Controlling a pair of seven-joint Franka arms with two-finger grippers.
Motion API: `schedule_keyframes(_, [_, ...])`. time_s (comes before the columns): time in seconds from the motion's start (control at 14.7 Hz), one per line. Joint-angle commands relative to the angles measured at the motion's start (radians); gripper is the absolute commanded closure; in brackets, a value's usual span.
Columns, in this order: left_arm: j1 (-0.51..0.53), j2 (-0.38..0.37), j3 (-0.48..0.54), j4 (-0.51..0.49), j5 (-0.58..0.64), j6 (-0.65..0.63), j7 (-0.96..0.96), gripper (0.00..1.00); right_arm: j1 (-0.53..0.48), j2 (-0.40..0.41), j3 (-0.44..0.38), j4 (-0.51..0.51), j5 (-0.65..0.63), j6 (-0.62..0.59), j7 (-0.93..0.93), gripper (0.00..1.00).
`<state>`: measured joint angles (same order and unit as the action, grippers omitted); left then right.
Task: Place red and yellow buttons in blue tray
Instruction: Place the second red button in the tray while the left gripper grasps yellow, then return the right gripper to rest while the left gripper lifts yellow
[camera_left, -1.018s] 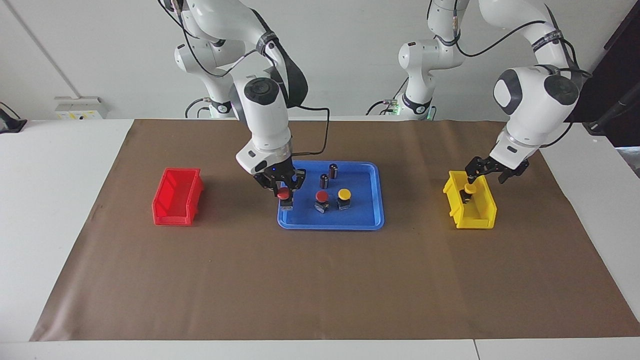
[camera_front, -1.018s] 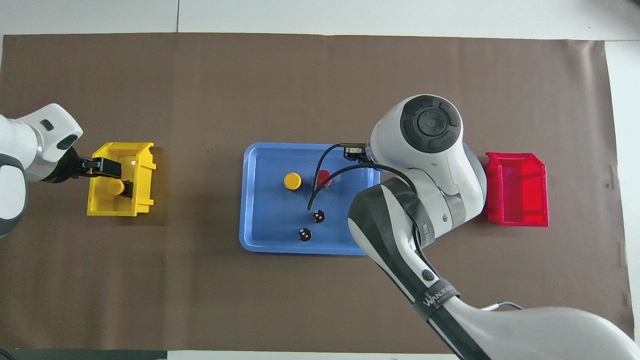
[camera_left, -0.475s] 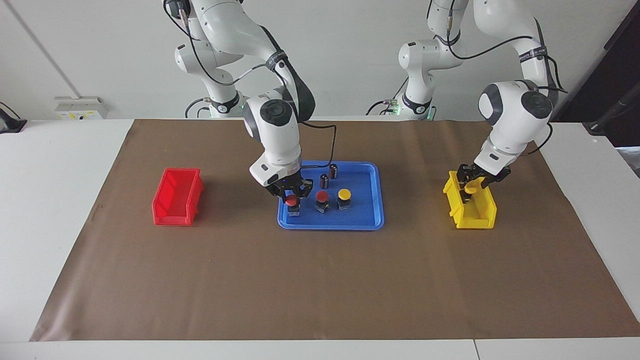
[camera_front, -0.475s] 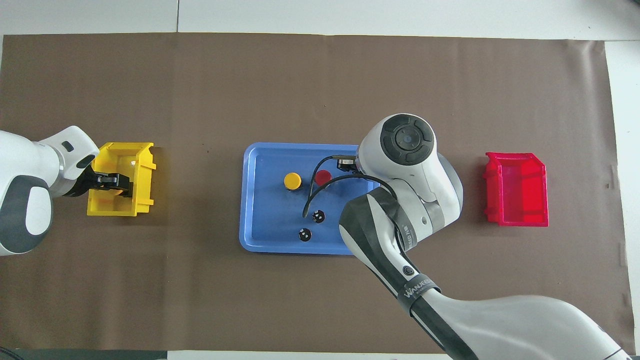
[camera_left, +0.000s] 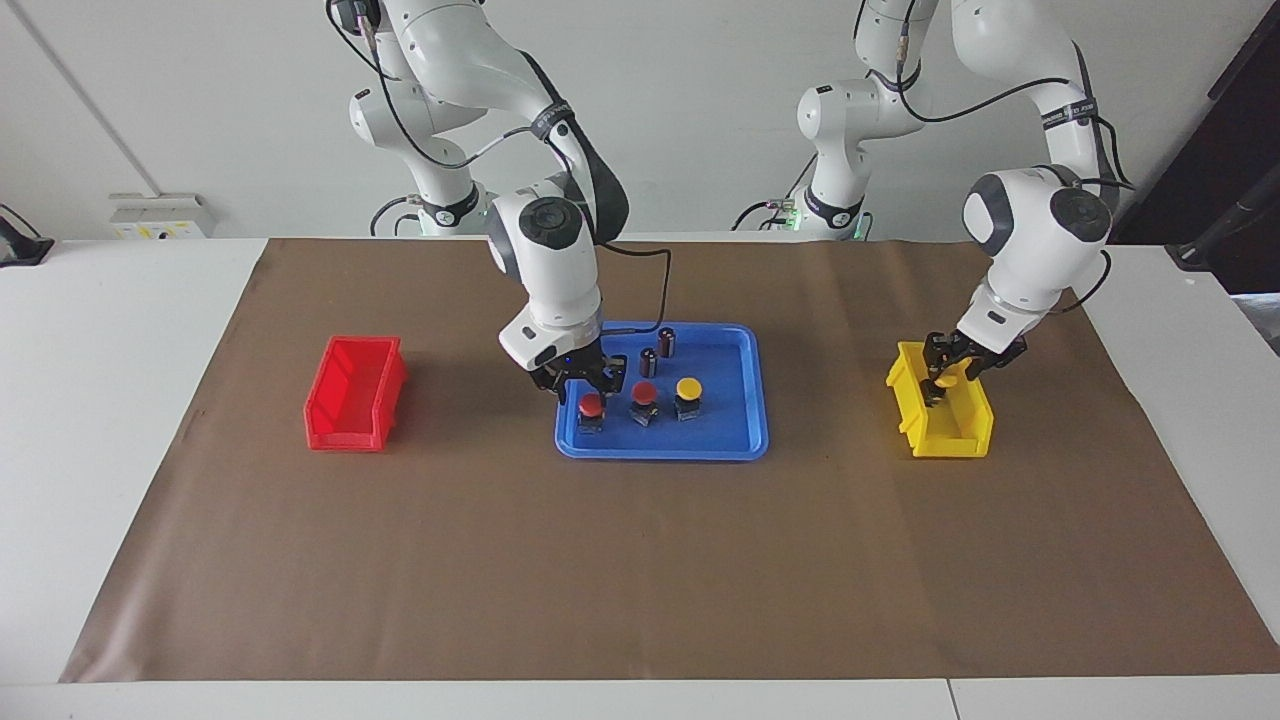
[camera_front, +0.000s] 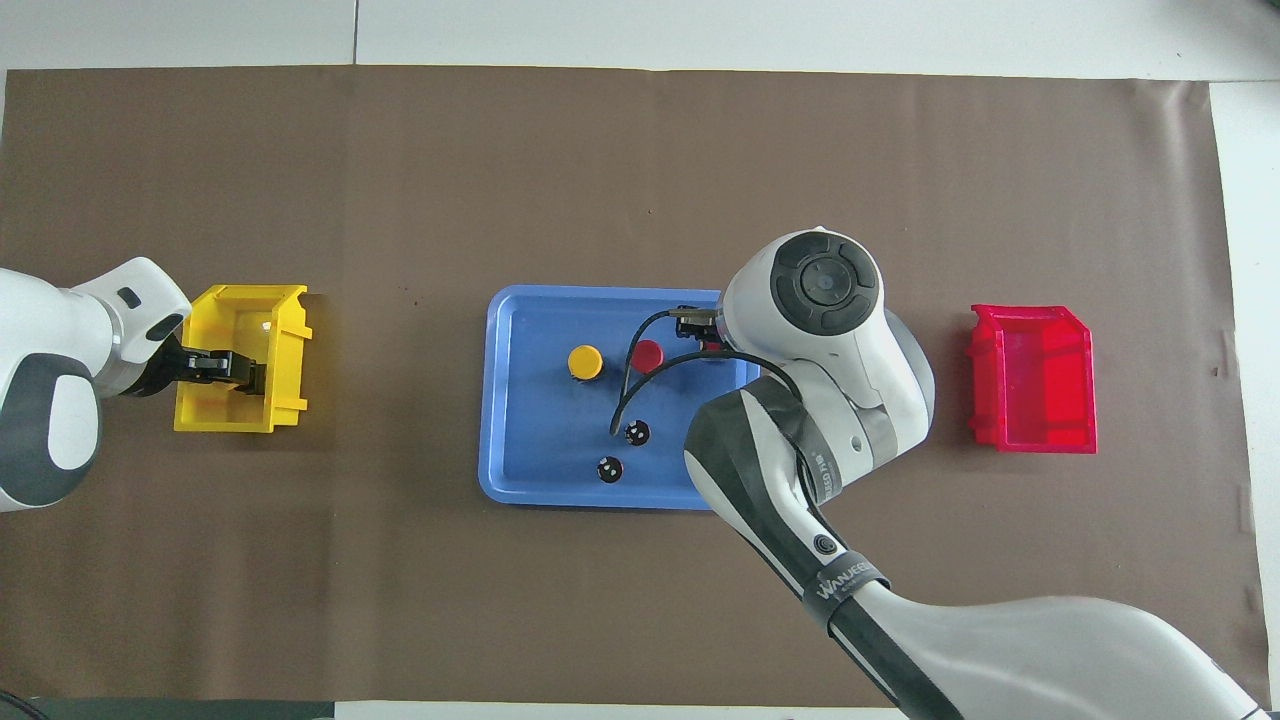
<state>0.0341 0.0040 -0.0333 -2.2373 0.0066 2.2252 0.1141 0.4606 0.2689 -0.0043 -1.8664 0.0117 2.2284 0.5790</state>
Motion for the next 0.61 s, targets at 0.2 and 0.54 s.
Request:
schedule_keyframes(0.2, [-0.003,0.001,-0.004,-0.024,-0.013,0.036,0.013,0.53,-0.180,-0.060,-0.002,0.237,-0.055,-0.355,-0.106,0.00])
schedule_keyframes(0.54, [-0.005,0.049,-0.004,0.210,-0.013,-0.222,0.012,0.99,-0.359,-0.195,-0.002,0.317,-0.041,-0.608,-0.261,0.00])
